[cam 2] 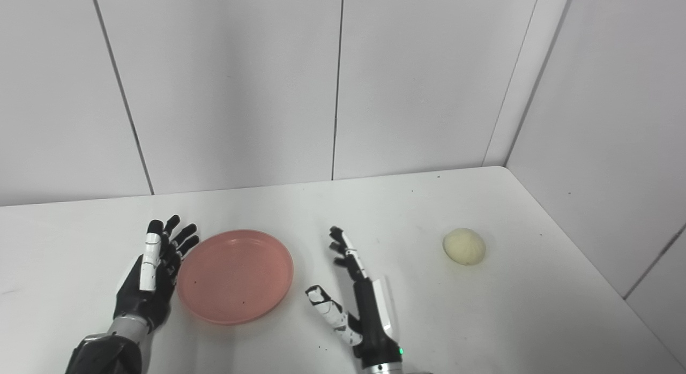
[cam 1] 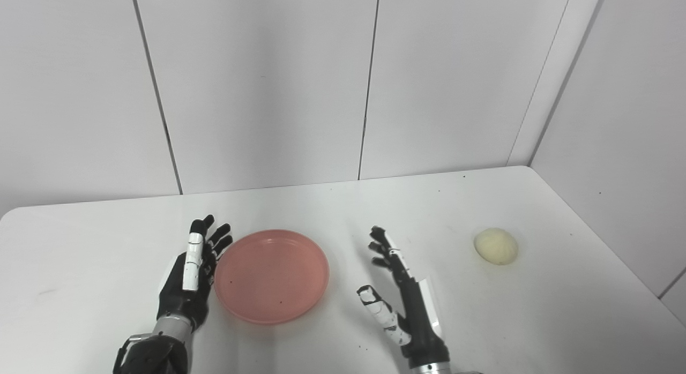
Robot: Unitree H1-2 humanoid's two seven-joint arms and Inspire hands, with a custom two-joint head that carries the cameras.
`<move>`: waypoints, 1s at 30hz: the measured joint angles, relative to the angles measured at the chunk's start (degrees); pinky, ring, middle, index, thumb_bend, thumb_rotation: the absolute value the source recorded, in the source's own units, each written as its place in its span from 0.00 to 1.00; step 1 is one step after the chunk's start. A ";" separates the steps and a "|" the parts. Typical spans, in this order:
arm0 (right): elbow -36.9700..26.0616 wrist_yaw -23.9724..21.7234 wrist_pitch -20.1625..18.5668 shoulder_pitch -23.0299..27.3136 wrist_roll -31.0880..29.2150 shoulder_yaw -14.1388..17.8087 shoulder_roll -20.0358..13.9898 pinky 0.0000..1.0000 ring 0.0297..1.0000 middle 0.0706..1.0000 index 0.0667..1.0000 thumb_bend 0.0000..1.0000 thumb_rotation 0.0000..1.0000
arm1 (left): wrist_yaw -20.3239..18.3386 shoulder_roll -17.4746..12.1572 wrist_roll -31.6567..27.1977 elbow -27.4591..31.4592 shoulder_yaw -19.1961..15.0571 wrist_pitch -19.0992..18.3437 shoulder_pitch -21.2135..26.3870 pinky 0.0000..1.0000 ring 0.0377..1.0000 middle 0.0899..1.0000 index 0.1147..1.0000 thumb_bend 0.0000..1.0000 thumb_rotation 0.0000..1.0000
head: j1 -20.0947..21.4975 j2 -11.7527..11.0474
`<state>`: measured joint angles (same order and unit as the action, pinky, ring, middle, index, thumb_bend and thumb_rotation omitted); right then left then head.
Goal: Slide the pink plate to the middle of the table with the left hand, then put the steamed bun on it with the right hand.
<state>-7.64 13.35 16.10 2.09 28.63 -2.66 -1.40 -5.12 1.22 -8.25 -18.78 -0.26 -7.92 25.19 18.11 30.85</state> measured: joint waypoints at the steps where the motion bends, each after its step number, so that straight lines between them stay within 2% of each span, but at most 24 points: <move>1: -0.40 0.00 0.00 1.02 1.75 0.37 -1.08 0.87 0.91 0.89 0.92 0.81 0.96 | 0.00 -0.03 -0.02 -0.06 -0.11 -0.02 0.04 0.92 0.92 0.91 1.00 0.76 1.00 | 0.00 0.00; 3: -0.97 0.07 -0.07 3.21 4.47 1.35 -3.80 0.90 0.92 0.90 0.91 0.83 0.99 | 0.00 -0.03 -0.02 -0.09 -0.09 -0.03 0.07 0.91 0.92 0.91 1.00 0.76 1.00 | 0.00 -0.09; 5: -1.71 -0.21 -0.92 4.96 6.26 2.26 -5.83 0.96 0.95 0.91 0.90 0.89 1.00 | -0.19 -0.06 -0.02 -0.11 -0.08 -0.02 0.11 0.91 0.92 0.90 1.00 0.76 1.00 | 0.00 -0.09; 6: -2.24 -0.56 -1.67 5.54 6.86 2.92 -6.87 0.95 0.95 0.91 0.89 0.91 1.00 | -0.34 -0.08 -0.02 -0.10 -0.07 -0.02 0.14 0.91 0.92 0.90 1.00 0.76 1.00 | 0.00 -0.09; 9: -4.49 -3.30 -6.64 6.72 9.89 4.68 -9.18 0.96 0.90 0.87 0.87 0.96 1.00 | -0.45 -0.24 -0.01 -0.03 -0.04 -0.06 0.19 0.91 0.92 0.90 1.00 0.76 1.00 | 0.17 0.00; 11: -5.78 -5.23 -10.06 7.48 11.51 6.10 -11.31 0.98 0.89 0.86 0.85 0.95 1.00 | -0.54 -0.34 0.01 0.01 0.03 -0.07 0.17 0.91 0.92 0.90 1.00 0.75 1.00 | 0.17 0.17; 14: -7.68 -8.75 -16.10 8.35 14.12 7.85 -13.73 0.94 0.90 0.86 0.84 0.93 0.97 | -0.61 -0.46 0.01 0.11 0.07 -0.12 0.09 0.91 0.91 0.89 0.99 0.75 1.00 | 0.09 0.18; 16: -9.50 -11.23 -20.46 8.58 15.95 8.66 -14.59 0.93 0.90 0.87 0.84 0.93 0.96 | -0.61 -0.43 0.01 0.18 0.09 -0.14 0.06 0.90 0.91 0.89 0.99 0.75 1.00 | 0.17 0.26; 19: -11.46 -15.12 -26.49 8.73 19.22 9.22 -15.21 0.96 0.90 0.87 0.85 0.87 0.89 | -0.62 -0.44 0.03 0.20 0.29 -0.18 0.07 0.90 0.91 0.89 0.99 0.77 1.00 | 0.09 0.26; 21: -12.11 -17.26 -29.11 8.83 20.74 9.49 -15.94 0.99 0.92 0.87 0.85 0.86 0.89 | -0.70 -0.45 0.07 0.19 0.50 -0.18 0.07 0.89 0.91 0.89 0.99 0.77 1.00 | 0.00 0.26; 25: -12.00 -20.83 -34.46 9.14 23.39 10.69 -18.50 1.00 0.93 0.88 0.84 0.85 0.87 | -0.94 -0.46 0.14 0.20 0.74 -0.16 0.03 0.88 0.90 0.88 0.98 0.77 0.99 | -0.44 0.00; 30: -11.54 -24.19 -40.61 10.46 25.80 10.66 -19.24 1.00 0.92 0.89 0.83 0.82 0.78 | -0.97 -0.48 0.13 0.57 0.73 -0.18 -0.24 0.89 0.89 0.88 0.97 0.75 0.98 | -1.14 0.26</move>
<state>-19.19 -10.84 -24.51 12.55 54.43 8.00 -20.64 -6.09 0.73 -8.11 -18.21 0.47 -8.10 24.95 16.96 31.11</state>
